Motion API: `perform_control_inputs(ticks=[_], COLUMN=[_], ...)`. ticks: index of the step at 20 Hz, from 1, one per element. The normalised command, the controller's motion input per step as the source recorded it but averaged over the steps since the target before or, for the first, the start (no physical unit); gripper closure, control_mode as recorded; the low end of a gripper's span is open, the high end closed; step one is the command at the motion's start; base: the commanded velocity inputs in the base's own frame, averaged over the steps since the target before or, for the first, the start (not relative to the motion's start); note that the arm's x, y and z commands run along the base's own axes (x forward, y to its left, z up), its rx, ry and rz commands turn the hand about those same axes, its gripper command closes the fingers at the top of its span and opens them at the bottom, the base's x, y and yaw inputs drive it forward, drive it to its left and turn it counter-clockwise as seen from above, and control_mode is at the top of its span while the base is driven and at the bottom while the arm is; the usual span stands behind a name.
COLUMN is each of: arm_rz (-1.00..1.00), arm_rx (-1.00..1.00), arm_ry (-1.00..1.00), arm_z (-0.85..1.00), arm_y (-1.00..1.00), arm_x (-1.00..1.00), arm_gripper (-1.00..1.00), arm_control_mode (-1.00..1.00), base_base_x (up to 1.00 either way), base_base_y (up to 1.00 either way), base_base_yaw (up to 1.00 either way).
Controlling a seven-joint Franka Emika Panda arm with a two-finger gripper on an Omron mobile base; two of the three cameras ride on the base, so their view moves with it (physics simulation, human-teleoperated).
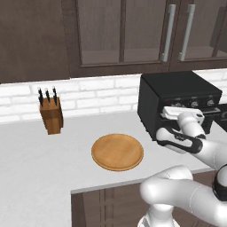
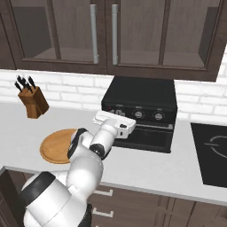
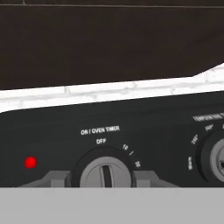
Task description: Pick up the kebab skewer and baguette bread, and place them inside the toaster oven. Close the toaster oven door and start by setting the timer.
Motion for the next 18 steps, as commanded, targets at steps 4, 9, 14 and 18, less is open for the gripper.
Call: perform_control_inputs(ticks=[4,9,14,18], arm_rz=[-0.16,-0.15,-0.11,-0.1], arm_rx=[0.0,0.0,0.0,0.0], arm_ry=[-0.03,-0.02,-0.05,-0.07], arm_z=[0.36,0.27,0.15,0.08], arm_y=[0.0,0.0,0.0,0.0], arm_x=[-0.01,0.0,-0.01,-0.01], arm_gripper=[1.0,1.0,1.0,1.0], arm_control_mode=[-1.0,-1.0,-1.0,-1.0], base_base_x=[0.0,0.0,0.0,0.0], base_base_y=[0.0,0.0,0.0,0.0], base_base_yaw=[0.0,0.0,0.0,0.0])
